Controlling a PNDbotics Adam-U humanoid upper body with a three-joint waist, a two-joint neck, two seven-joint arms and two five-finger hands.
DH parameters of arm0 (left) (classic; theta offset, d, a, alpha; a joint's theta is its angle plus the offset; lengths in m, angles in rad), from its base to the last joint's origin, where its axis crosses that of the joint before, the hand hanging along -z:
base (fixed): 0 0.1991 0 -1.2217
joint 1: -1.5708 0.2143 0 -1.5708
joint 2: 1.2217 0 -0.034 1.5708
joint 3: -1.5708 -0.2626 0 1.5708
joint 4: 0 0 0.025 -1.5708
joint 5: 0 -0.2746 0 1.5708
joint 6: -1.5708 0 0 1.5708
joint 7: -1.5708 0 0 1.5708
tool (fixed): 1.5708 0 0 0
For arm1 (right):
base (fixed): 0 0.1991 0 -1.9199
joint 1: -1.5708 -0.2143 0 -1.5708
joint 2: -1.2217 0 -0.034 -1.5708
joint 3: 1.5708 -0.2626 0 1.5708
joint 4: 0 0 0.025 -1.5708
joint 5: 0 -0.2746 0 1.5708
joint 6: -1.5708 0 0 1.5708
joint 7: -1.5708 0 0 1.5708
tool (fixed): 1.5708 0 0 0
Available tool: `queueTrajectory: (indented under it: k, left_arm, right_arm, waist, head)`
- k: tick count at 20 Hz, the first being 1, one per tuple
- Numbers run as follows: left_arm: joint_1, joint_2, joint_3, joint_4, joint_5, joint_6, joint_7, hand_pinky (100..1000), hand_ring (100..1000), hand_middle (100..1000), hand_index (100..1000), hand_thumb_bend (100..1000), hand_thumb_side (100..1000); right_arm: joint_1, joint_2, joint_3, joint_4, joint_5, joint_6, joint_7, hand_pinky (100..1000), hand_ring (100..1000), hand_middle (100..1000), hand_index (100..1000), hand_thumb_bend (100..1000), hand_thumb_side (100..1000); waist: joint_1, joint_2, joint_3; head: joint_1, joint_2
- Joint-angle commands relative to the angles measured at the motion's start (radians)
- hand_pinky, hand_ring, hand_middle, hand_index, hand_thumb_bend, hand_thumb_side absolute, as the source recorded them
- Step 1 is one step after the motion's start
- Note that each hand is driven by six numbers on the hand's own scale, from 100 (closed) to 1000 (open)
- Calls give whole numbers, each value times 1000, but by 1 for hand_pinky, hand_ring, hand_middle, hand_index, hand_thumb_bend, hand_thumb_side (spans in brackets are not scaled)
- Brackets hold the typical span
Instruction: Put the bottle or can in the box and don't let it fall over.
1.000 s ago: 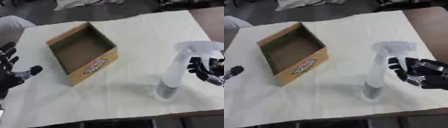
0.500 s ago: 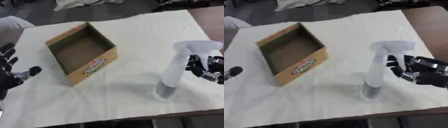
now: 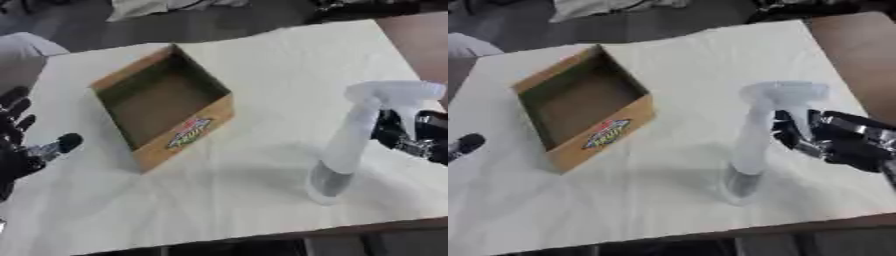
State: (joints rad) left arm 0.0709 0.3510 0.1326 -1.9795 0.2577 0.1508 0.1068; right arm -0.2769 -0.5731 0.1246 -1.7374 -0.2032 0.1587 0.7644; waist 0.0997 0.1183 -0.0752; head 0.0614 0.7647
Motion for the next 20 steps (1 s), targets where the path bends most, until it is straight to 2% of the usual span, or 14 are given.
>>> queueTrajectory:
  k: [1, 3, 20]
  left_arm:
    - [-2, 12, 3, -20, 3, 0, -3, 1000, 1000, 966, 856, 1000, 100]
    - [-2, 11, 2, -20, 4, 1, -3, 1000, 1000, 966, 856, 1000, 100]
    - [0, 6, 3, -20, 6, 3, -8, 1000, 1000, 966, 855, 998, 100]
  right_arm:
    - [-17, -4, -4, -15, -12, 6, 11, 1000, 1000, 1000, 1000, 100, 630]
    - [-19, -1, -4, -17, -15, 8, 16, 1000, 1000, 1000, 1000, 100, 652]
    - [-36, 23, 9, -22, -10, 6, 45, 1000, 1000, 1000, 1000, 100, 659]
  waist:
    - [-3, -7, 1]
    - [-4, -7, 0]
    - [-2, -3, 4]
  head:
    - [-1, 5]
    - [-1, 5]
    - [-1, 5]
